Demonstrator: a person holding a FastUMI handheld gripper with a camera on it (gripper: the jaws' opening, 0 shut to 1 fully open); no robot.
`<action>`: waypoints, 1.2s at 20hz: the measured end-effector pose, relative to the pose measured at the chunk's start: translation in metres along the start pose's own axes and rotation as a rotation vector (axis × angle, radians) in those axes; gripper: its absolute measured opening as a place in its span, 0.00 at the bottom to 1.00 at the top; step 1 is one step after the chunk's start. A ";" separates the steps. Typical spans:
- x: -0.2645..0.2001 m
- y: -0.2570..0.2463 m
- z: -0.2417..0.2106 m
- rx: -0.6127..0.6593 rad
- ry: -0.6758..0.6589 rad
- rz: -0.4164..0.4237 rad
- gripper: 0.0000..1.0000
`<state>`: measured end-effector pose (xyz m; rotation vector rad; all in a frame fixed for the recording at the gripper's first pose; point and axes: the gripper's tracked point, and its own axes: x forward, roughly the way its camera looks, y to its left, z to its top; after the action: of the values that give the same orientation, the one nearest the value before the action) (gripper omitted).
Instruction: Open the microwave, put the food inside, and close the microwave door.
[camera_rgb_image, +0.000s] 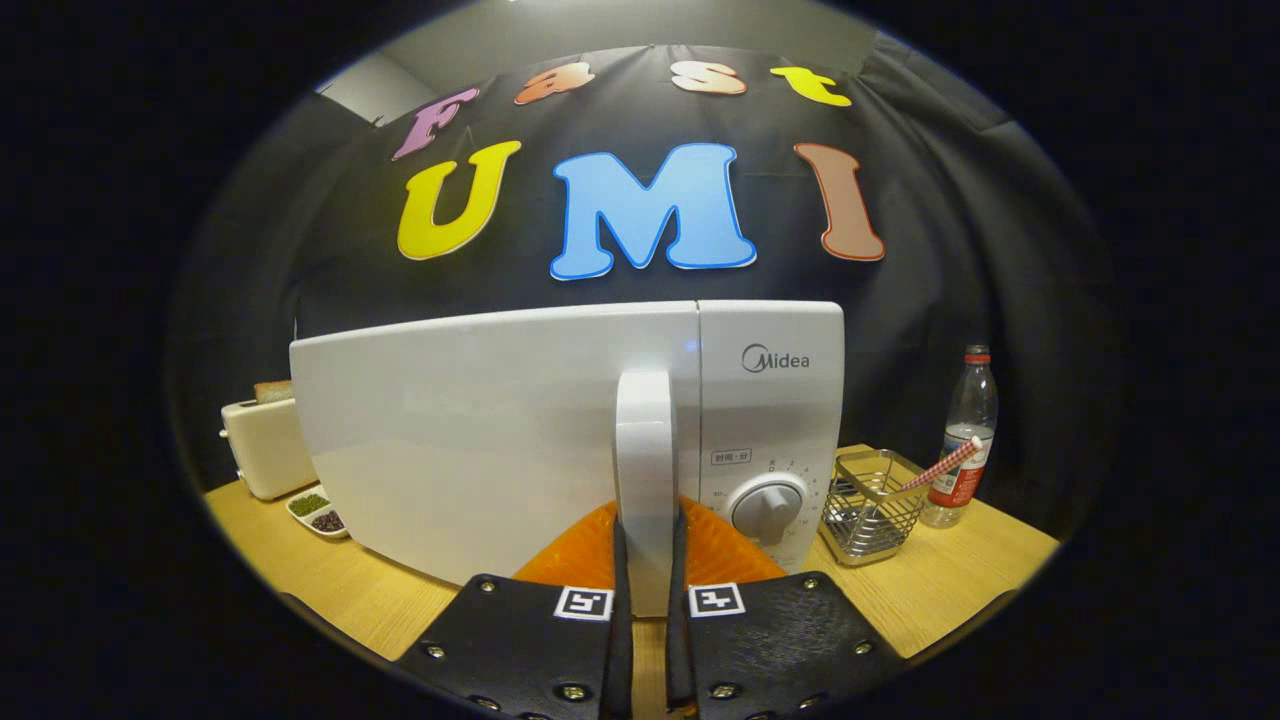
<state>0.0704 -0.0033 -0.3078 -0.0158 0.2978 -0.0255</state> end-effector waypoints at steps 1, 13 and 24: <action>-0.001 0.001 0.000 -0.015 -0.007 -0.007 0.13; -0.010 0.001 -0.004 -0.037 -0.002 -0.003 0.13; -0.012 0.002 -0.004 -0.065 -0.007 -0.005 0.10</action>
<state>0.0576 -0.0015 -0.3080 -0.0815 0.2916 -0.0207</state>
